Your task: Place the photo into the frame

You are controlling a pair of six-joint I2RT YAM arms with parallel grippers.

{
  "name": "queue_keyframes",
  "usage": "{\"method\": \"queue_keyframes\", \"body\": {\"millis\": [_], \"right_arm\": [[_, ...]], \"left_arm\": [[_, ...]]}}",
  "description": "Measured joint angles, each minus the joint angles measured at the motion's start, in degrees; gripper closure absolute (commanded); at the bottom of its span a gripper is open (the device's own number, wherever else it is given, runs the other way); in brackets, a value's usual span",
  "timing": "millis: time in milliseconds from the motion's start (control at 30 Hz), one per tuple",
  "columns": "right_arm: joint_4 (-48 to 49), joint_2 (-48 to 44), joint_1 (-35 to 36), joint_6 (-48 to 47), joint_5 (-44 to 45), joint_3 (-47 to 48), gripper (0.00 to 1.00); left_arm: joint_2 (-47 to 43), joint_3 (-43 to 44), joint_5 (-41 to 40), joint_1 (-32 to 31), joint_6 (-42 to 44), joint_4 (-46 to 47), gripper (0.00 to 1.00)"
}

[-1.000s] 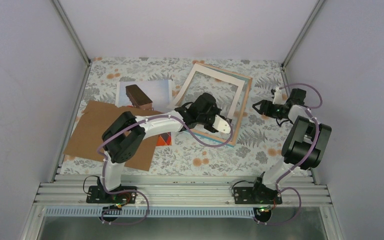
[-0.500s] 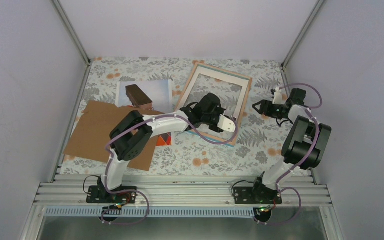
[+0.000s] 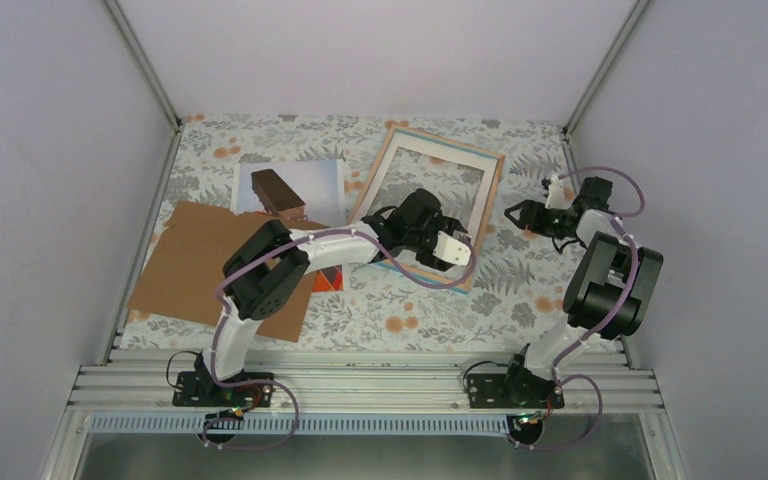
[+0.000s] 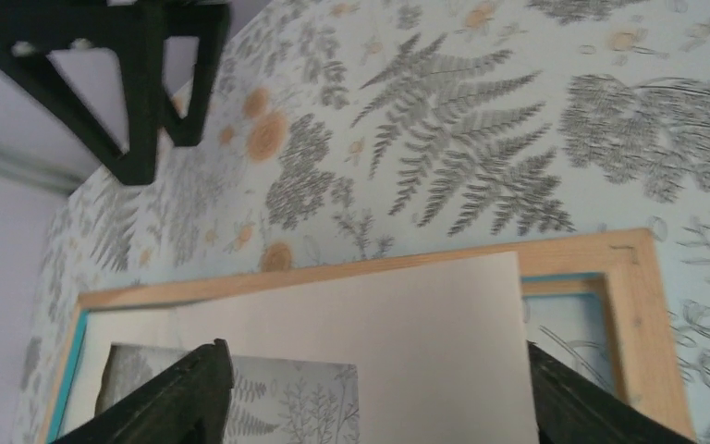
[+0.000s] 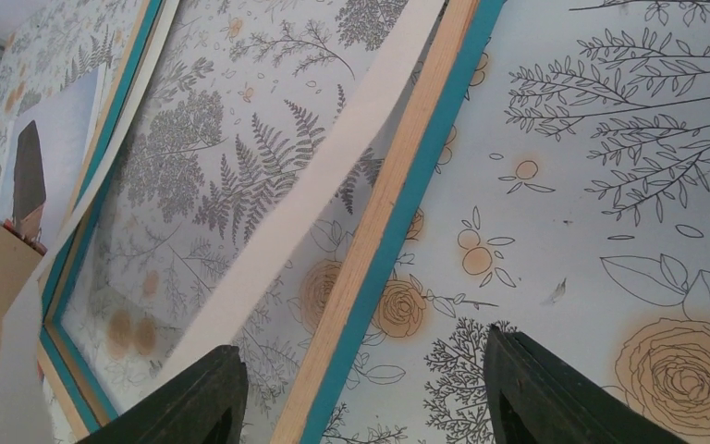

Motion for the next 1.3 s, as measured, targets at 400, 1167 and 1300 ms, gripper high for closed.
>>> {"method": "queue_keyframes", "body": {"millis": [400,1167,1300], "right_arm": [[-1.36,-0.04,0.02,0.31,2.25,0.63,0.36],[-3.89,9.18,5.29,0.81,3.56,5.01,0.36],[-4.48,11.32,5.27,0.68,2.34,6.51,0.36]], "left_arm": [[-7.8,4.02,8.44,5.14,-10.8,-14.08,0.24],[8.61,11.52,17.09,36.98,-40.92,-28.92,0.69],[9.81,11.61,20.68,36.41,-41.81,-29.4,0.72]]}}
